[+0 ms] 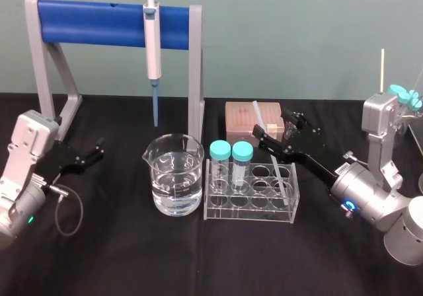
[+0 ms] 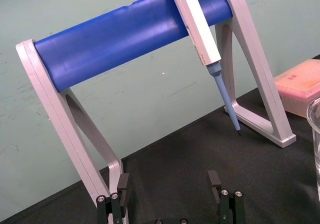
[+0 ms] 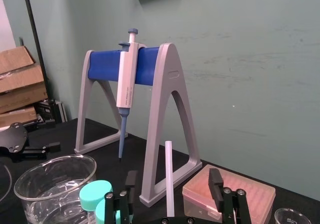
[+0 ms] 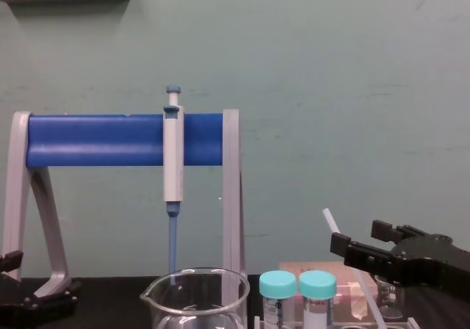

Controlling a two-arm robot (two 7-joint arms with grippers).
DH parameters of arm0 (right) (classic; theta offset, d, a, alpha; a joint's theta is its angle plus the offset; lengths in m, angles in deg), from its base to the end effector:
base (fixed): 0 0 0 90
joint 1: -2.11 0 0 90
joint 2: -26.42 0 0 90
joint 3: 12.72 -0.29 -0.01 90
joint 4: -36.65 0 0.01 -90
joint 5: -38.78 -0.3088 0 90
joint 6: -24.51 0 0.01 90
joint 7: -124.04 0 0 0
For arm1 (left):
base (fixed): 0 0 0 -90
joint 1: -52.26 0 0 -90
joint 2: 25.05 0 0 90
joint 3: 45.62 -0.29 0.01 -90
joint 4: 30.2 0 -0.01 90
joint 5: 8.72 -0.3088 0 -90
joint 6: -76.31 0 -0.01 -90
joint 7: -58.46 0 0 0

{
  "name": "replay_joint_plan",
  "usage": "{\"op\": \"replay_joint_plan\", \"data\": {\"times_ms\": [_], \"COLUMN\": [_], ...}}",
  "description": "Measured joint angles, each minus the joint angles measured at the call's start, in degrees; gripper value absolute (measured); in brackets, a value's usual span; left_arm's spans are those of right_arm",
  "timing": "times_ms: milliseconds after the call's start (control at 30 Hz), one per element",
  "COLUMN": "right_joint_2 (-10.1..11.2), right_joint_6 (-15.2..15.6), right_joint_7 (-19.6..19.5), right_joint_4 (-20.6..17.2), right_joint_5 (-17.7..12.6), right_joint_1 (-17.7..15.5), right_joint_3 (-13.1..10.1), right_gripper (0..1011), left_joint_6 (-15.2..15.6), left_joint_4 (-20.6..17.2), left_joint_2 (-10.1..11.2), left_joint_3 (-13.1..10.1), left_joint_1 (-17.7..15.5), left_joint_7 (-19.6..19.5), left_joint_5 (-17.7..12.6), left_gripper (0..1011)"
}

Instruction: Pick up the stirring rod with one hand, then place it down.

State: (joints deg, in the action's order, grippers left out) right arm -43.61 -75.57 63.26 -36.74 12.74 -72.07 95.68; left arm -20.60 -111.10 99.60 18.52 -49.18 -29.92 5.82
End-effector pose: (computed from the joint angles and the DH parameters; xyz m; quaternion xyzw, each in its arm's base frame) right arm 0.3948 -0.0408 -0.3031 0.0363 -0.0143 -0.4247 0.9045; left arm 0.3581 0.0827 -0.3022 0.1415 -0.1326 0.5799 0.7912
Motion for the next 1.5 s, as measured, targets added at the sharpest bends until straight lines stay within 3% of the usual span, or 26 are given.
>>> {"op": "replay_joint_plan", "data": {"times_ms": [167,367,467,567,800,967,1500], "right_joint_2": [0.00,-0.56,-1.43,-2.56,-3.89,-4.14,-4.14], "right_joint_6": [0.00,-1.66,-3.09,-3.62,0.60,2.16,1.90], "right_joint_7": [0.02,-1.79,-5.45,-11.57,-19.75,-21.20,-21.21], "right_joint_4": [0.00,-0.11,-0.38,-0.12,1.98,3.60,3.25], "right_joint_5": [0.00,0.33,1.61,4.50,9.05,10.93,10.64], "right_joint_1": [0.00,-0.05,-0.30,-0.39,-0.16,0.18,0.15], "right_joint_3": [0.00,-1.40,-3.15,-5.20,-7.01,-7.24,-7.30], "right_gripper": [1003,1003,1003,1002,1003,1003,1003], "left_joint_6": [0.00,0.00,0.00,0.00,0.00,0.00,0.00], "left_joint_4": [0.00,0.00,0.00,0.00,0.00,0.00,0.00], "left_joint_2": [0.00,0.00,0.00,0.00,0.00,0.00,0.00], "left_joint_3": [0.00,0.00,0.00,0.00,0.00,0.00,0.00], "left_joint_1": [0.00,0.00,0.00,0.00,0.00,0.00,0.00], "left_joint_7": [0.00,0.00,0.00,0.00,0.00,0.00,0.00], "left_joint_5": [0.00,0.00,0.00,0.00,0.00,0.00,0.00], "left_gripper": [1000,1000,1000,1001,1000,1000,1000]}}
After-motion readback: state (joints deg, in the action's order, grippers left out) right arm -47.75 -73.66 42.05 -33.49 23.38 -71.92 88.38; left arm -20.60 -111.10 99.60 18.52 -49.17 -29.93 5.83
